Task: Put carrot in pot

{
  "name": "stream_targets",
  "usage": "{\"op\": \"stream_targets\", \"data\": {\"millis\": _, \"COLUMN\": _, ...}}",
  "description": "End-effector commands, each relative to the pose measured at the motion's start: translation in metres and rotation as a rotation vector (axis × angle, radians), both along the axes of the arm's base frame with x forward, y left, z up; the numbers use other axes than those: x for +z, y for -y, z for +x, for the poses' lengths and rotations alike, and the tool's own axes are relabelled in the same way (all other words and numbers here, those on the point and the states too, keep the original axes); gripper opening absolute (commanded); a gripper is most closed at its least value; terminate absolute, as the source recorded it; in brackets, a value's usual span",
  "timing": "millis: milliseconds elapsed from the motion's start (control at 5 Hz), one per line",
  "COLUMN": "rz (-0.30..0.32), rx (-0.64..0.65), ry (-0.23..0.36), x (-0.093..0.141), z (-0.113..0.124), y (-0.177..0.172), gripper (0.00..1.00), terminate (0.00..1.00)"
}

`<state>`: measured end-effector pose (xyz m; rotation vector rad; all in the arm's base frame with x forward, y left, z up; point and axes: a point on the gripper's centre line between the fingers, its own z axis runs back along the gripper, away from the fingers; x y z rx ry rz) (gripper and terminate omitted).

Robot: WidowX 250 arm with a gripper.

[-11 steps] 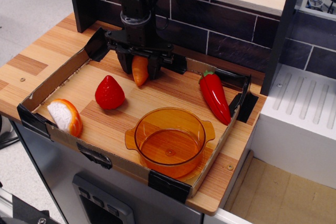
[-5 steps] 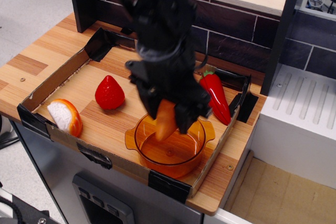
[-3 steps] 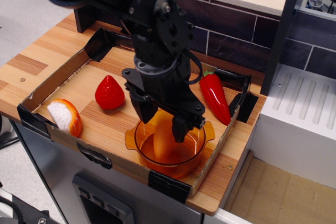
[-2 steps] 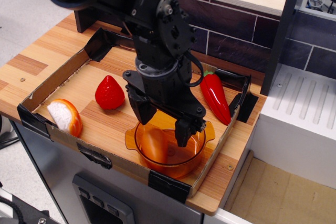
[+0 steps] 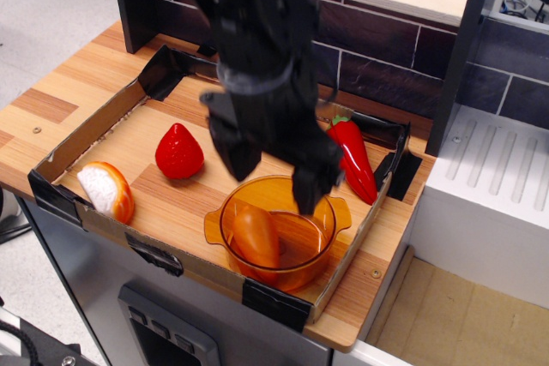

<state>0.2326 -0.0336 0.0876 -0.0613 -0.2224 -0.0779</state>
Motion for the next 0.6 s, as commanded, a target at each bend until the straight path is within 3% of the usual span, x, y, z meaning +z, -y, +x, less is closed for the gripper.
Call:
{"op": "stream_targets", "data": {"millis": 0, "rz": -0.026, "rx": 0.106, "ry": 0.161, "x": 0.0658, "z": 0.0179, "y": -0.0204, "gripper": 1.0, "terminate": 0.0}}
{"op": "stream_targets", "data": {"millis": 200, "rz": -0.026, "rx": 0.106, "ry": 0.161, "x": 0.0658, "z": 0.0179, "y": -0.0204, "gripper": 1.0, "terminate": 0.0}}
{"op": "stream_targets", "data": {"millis": 400, "rz": -0.026, "rx": 0.106, "ry": 0.161, "x": 0.0658, "z": 0.0179, "y": -0.0204, "gripper": 1.0, "terminate": 1.0}}
